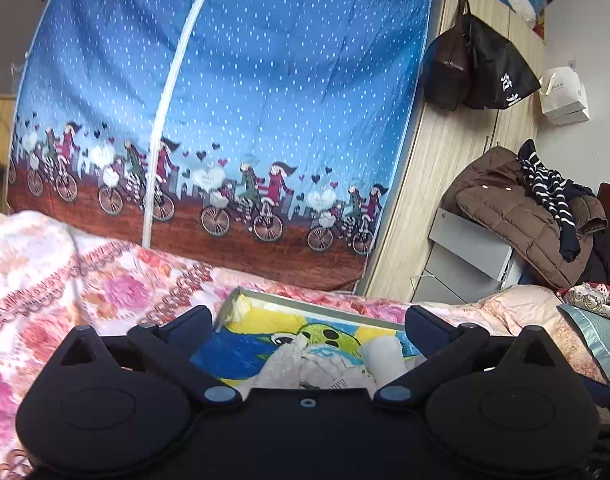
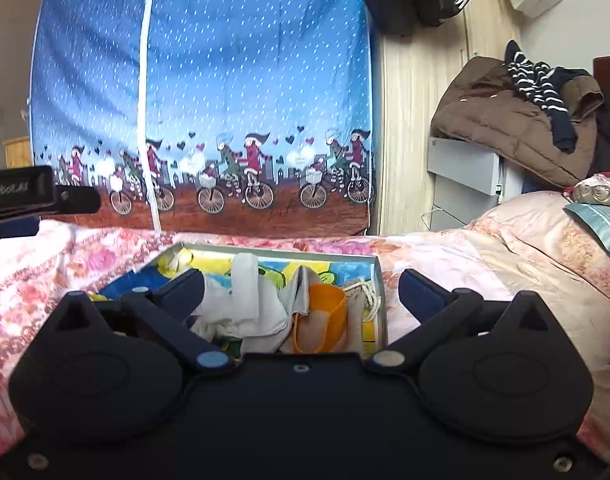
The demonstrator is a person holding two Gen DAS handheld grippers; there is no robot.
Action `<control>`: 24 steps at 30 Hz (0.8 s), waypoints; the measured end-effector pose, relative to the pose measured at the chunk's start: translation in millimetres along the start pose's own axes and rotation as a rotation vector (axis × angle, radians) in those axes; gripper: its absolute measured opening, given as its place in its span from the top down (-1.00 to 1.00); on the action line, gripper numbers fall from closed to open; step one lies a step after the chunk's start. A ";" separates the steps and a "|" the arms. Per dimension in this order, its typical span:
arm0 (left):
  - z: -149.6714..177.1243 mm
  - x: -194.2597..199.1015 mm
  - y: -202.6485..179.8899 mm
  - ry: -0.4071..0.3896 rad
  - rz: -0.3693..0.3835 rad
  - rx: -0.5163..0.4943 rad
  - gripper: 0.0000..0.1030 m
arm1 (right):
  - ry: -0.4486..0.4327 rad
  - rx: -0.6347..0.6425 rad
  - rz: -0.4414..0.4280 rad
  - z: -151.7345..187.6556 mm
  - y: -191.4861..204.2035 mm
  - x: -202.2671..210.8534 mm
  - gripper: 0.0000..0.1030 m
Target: Organize soft objects
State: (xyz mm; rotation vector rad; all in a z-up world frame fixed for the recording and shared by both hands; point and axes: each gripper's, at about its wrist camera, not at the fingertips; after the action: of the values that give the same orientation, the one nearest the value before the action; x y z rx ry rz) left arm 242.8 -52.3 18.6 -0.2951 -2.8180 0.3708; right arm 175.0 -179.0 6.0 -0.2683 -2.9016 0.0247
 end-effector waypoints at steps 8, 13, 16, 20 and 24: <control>15.2 84.3 -1.6 -0.132 -0.088 -0.044 -0.98 | -0.054 -0.087 0.002 9.2 -9.9 47.5 -0.99; 21.8 124.8 -2.9 -0.161 -0.105 -0.065 -0.98 | -0.063 -0.128 0.000 21.5 -8.8 85.7 -0.99; 26.7 146.7 -2.4 -0.167 -0.108 -0.076 -0.98 | -0.076 -0.136 0.006 26.3 -10.5 105.0 -0.99; 31.5 179.0 -1.4 -0.172 -0.109 -0.112 -0.98 | -0.101 -0.124 0.007 28.7 -6.4 133.6 -0.99; 34.3 208.9 -2.6 -0.187 -0.112 -0.154 -0.99 | -0.107 -0.111 0.016 32.0 0.6 156.9 -0.99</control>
State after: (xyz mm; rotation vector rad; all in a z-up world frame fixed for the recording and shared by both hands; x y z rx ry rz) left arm 35.9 -13.1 39.8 -0.1398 -3.0364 0.1648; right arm 17.6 -149.6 9.8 -0.3183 -3.0115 -0.1232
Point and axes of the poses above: each gripper's, at about its wrist camera, not at the fingertips, and x roughly against the way its jaws point, y to its left, z to its underside, and after that the axes turned 3 degrees about x, right-handed
